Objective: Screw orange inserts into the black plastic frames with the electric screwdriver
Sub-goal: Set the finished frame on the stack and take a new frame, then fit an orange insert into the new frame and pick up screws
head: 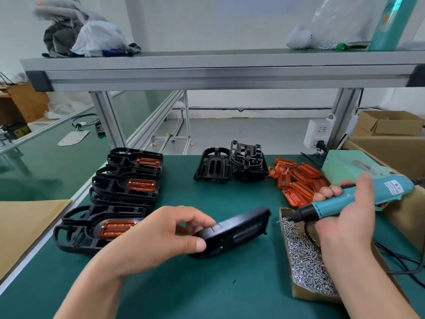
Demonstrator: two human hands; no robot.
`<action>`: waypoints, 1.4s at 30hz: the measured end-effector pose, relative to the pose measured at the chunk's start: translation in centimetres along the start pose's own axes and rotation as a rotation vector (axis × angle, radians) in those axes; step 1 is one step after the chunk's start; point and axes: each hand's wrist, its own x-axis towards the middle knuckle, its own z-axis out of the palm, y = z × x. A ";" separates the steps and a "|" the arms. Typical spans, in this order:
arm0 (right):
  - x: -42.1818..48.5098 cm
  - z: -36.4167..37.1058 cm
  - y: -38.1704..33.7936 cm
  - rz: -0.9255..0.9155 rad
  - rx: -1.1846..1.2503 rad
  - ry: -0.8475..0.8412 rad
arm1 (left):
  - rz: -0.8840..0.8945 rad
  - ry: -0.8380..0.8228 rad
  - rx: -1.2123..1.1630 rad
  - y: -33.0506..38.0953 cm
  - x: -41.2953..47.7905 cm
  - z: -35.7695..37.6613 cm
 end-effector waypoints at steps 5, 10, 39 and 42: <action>0.1 0.0 0.0 0.005 -0.014 0.008 | -0.038 -0.189 0.211 1.5 -1.2 0.1; 0.2 -0.1 0.1 0.018 -0.034 0.006 | -0.123 -0.291 0.391 2.0 -1.4 1.4; -1.2 0.8 1.1 0.080 -0.101 -0.142 | -0.002 -0.084 0.592 -1.9 1.1 4.5; -1.6 0.9 1.2 0.095 -0.111 -0.158 | -0.001 -0.087 0.594 -2.1 1.3 4.5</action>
